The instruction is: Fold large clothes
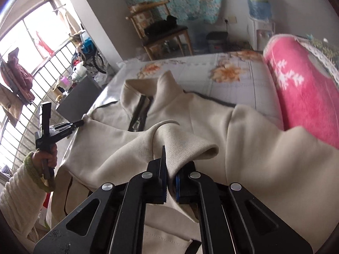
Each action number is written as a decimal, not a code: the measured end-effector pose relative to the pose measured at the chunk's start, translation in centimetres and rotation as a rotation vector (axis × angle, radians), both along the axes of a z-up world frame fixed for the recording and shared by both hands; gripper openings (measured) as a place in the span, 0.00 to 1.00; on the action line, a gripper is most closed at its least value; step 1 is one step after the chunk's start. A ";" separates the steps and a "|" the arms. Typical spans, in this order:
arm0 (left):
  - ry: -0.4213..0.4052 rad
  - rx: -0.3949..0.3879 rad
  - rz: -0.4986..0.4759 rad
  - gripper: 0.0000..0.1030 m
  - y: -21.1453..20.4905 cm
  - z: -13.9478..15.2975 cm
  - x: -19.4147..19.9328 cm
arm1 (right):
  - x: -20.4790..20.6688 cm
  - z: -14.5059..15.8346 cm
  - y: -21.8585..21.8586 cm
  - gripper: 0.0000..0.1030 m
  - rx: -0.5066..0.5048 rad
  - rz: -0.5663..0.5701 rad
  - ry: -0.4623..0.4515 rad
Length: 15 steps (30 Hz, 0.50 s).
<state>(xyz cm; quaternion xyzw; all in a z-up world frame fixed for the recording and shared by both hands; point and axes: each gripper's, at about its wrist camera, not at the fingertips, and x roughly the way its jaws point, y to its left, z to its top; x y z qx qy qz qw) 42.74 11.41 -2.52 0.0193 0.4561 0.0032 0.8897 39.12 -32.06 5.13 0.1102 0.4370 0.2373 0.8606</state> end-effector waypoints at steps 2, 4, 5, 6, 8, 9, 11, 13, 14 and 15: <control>-0.009 -0.041 0.036 0.04 1.1 0.1 -0.2 | 0.7 -0.6 -0.4 0.05 -0.038 -0.007 0.032; -0.001 -0.080 0.059 0.04 2.1 -0.2 -0.4 | 1.5 -2.9 -0.9 0.05 -0.055 -0.026 0.125; 0.007 -0.094 0.061 0.04 2.5 -0.5 -0.2 | 1.8 -4.2 -1.2 0.07 -0.058 -0.031 0.173; 0.009 -0.103 0.059 0.04 2.7 -0.8 -0.1 | 1.8 -5.2 -1.6 0.10 -0.055 -0.036 0.205; 0.018 -0.109 0.061 0.04 2.8 -1.1 0.0 | 1.6 -6.3 -2.0 0.19 -0.044 -0.057 0.230; 0.020 -0.118 0.066 0.04 2.9 -1.1 0.0 | 1.5 -6.6 -2.2 0.23 -0.027 -0.064 0.237; 0.025 -0.134 0.074 0.05 2.9 -1.3 0.3 | 1.5 -6.9 -2.1 0.18 -0.020 -0.074 0.242; 0.025 -0.154 0.083 0.08 3.1 -1.3 0.5 | 1.7 -7.2 -1.6 0.03 -0.058 -0.078 0.246; 0.013 -0.174 0.089 0.09 3.5 -1.1 0.4 | 1.6 -7.0 -1.5 0.03 -0.082 -0.092 0.239; -0.006 -0.190 0.099 0.09 3.9 -0.7 0.2 | 1.5 -6.6 -1.4 0.03 -0.100 -0.107 0.226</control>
